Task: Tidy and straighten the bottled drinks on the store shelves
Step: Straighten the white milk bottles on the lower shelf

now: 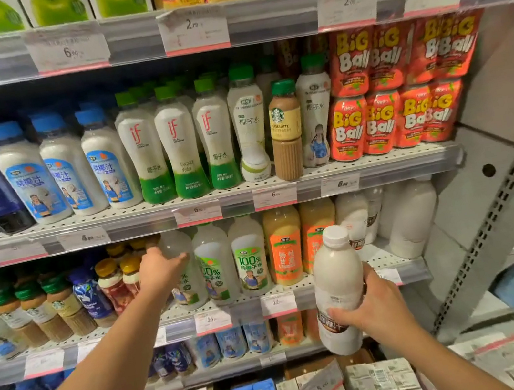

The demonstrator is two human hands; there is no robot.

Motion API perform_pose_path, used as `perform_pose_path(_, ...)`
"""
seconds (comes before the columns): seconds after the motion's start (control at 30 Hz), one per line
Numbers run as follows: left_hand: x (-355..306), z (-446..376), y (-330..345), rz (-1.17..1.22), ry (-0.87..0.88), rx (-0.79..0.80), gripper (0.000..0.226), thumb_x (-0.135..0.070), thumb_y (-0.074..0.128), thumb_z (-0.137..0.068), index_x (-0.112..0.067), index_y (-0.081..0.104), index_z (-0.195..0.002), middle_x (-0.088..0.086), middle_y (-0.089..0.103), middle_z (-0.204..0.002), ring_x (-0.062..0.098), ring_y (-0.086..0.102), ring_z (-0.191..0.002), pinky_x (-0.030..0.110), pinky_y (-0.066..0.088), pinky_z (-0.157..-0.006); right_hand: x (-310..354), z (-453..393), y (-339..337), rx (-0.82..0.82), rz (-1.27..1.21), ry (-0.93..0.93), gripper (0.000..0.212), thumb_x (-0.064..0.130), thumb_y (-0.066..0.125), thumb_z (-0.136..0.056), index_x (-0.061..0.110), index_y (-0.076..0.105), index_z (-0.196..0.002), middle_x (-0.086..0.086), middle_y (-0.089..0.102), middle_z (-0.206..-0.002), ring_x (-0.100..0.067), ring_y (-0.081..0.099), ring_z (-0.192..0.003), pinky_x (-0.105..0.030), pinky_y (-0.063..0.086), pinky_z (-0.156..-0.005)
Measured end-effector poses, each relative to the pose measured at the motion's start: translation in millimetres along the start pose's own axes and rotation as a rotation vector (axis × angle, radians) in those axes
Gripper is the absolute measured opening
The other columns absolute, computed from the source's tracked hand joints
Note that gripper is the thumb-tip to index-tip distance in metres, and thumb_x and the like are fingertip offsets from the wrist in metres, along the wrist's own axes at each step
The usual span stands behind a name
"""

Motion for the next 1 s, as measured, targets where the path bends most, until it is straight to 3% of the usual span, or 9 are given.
perform_pose_path(0.1, -0.9, -3.5, 6.9, -0.037, 0.026, -0.017, 0.042, -0.03, 0.08, -0.086, -0.006, 0.05, -0.103, 0.012, 0.065, -0.097, 0.025, 0.061, -0.078, 0.04, 0.057, -0.068, -8.1, 3.0, -6.4, 0.002, -0.005, 0.02, 0.094, 0.059, 0.089, -0.047, 0.038, 0.047, -0.128, 0.014, 0.066, -0.114, -0.016, 0.063, -0.107, -0.042, 0.056, -0.092)
perform_pose_path(0.23, 2.9, -4.5, 8.1, -0.076, 0.031, -0.029, 0.045, -0.038, 0.08, -0.084, -0.007, 0.051, -0.097, 0.015, 0.068, -0.097, 0.029, 0.064, -0.079, 0.046, 0.06, -0.072, -15.9, 5.4, -15.6, -0.031, 0.003, 0.022, 0.09, 0.047, 0.095, -0.054, 0.032, 0.049, -0.129, 0.012, 0.064, -0.112, -0.018, 0.063, -0.108, -0.042, 0.055, -0.091)
perform_pose_path(0.4, 9.8, 3.0, 3.1, -0.116, -0.005, -0.107, 0.07, -0.055, 0.079, -0.079, -0.004, 0.05, -0.118, 0.022, 0.052, -0.121, 0.041, 0.059, -0.101, 0.047, 0.056, -0.087, -23.4, 6.1, -24.2, -0.063, 0.015, 0.018, 0.09, 0.06, 0.088, -0.046, 0.044, 0.043, -0.122, 0.014, 0.065, -0.112, -0.018, 0.064, -0.109, -0.049, 0.058, -0.092)
perform_pose_path(0.57, 7.0, 5.4, 3.4, -0.13, -0.03, -0.113, 0.08, -0.057, 0.079, -0.078, -0.003, 0.047, -0.126, 0.023, 0.046, -0.13, 0.043, 0.058, -0.107, 0.049, 0.055, -0.091, -24.4, 1.4, -25.8, -0.059, -0.001, 0.027, 0.085, 0.053, 0.092, -0.051, 0.043, 0.043, -0.12, 0.013, 0.064, -0.108, -0.019, 0.065, -0.109, -0.051, 0.057, -0.094)
perform_pose_path(0.7, 5.3, 6.4, 2.3, -0.144, -0.047, -0.103, 0.083, -0.059, 0.078, -0.078, -0.002, 0.045, -0.128, 0.023, 0.046, -0.13, 0.043, 0.059, -0.106, 0.05, 0.056, -0.089, -23.4, -3.4, -25.4, -0.065, -0.014, 0.01, 0.083, 0.049, 0.094, -0.053, 0.039, 0.045, -0.119, 0.011, 0.066, -0.107, -0.021, 0.066, -0.108, -0.05, 0.057, -0.092)
perform_pose_path(0.83, 8.5, 5.2, 7.0, -0.151, -0.01, -0.079, 0.088, -0.062, 0.077, -0.077, -0.001, 0.043, -0.13, 0.022, 0.047, -0.129, 0.04, 0.058, -0.107, 0.049, 0.057, -0.085, -24.5, -7.3, -23.1, -0.054, -0.008, 0.012, 0.09, 0.06, 0.089, -0.048, 0.038, 0.046, -0.124, 0.011, 0.066, -0.11, -0.02, 0.065, -0.109, -0.051, 0.056, -0.092)
perform_pose_path(0.93, 14.2, 6.0, 8.7, -0.109, -0.013, -0.061, 0.085, -0.055, 0.079, -0.078, -0.001, 0.041, -0.131, 0.022, 0.047, -0.13, 0.04, 0.056, -0.111, 0.054, 0.055, -0.091, -28.2, -13.1, -26.4, -0.067, 0.009, 0.003, 0.101, 0.069, 0.081, -0.044, 0.034, 0.048, -0.132, 0.01, 0.069, -0.117, -0.02, 0.064, -0.112, -0.049, 0.057, -0.093)
perform_pose_path(1.0, 7.6, 13.8, 2.1, -0.102, 0.02, -0.135, 0.076, -0.045, 0.081, -0.081, -0.002, 0.04, -0.129, 0.023, 0.046, -0.133, 0.042, 0.051, -0.117, 0.056, 0.05, -0.098, -35.1, -17.8, -31.1, -0.078, -0.008, 0.015, 0.098, 0.066, 0.082, -0.045, 0.034, 0.048, -0.132, 0.01, 0.068, -0.119, -0.018, 0.064, -0.111, -0.047, 0.057, -0.092)
Point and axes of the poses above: each hand's wrist, its own z-axis away from the middle knuckle, its own y-axis out of the palm, x = y × z, the point moved 9 cm from there along -z, towards the middle knuckle
